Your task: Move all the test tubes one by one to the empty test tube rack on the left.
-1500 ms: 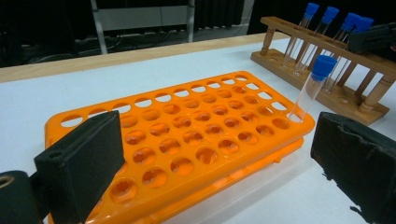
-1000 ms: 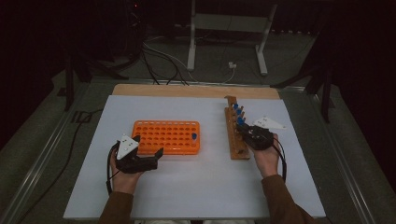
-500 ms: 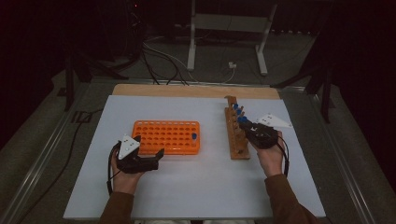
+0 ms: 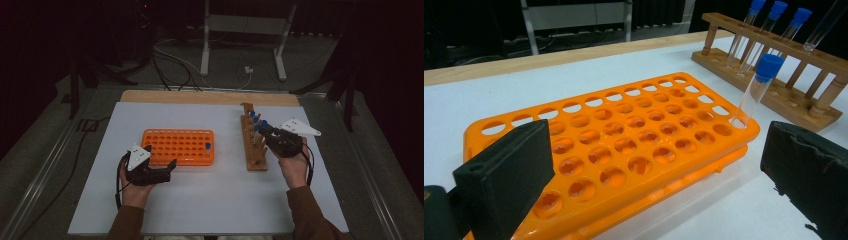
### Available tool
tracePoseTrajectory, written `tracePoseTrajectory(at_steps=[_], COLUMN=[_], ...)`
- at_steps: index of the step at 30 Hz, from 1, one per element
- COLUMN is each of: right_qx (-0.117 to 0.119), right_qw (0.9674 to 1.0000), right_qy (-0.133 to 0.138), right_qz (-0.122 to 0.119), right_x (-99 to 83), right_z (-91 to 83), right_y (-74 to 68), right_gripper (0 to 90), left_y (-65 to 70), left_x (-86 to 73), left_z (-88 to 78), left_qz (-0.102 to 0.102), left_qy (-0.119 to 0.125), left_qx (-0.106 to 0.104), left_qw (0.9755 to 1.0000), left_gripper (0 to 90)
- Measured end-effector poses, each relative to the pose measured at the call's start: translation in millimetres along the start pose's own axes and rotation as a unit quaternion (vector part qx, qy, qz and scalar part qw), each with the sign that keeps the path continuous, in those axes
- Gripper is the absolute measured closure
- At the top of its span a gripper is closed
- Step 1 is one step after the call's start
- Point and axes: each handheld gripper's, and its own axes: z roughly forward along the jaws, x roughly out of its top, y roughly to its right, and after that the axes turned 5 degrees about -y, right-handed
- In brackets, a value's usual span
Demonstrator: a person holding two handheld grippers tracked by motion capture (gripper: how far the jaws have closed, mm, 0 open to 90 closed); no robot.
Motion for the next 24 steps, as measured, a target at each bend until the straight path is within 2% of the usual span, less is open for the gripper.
tracePoseTrajectory(at_steps=[7,12,20,24], right_qx=[0.015,0.041,0.077,0.089], right_qw=[0.9998,0.999,0.9967,0.9954], right_qy=[0.007,0.003,-0.011,-0.016], right_qz=[-0.014,-0.015,-0.024,-0.031], right_x=[7.7,7.4,4.7,4.9], right_z=[-4.3,-0.2,10.0,13.5], right_y=[-9.5,-21.2,-42.8,-54.1], right_gripper=[77.5,77.5,77.4,77.4], left_y=[6.2,13.2,28.9,40.4], left_x=[4.7,8.7,19.2,24.7], left_z=[0.6,0.1,1.7,8.8], left_qz=[0.006,0.013,0.024,0.039], left_qy=[0.007,0.016,0.026,0.018], left_qx=[-0.005,-0.006,-0.026,-0.044], left_qw=[1.0,0.9998,0.999,0.9981], left_gripper=[1.5,1.5,3.4,4.7])
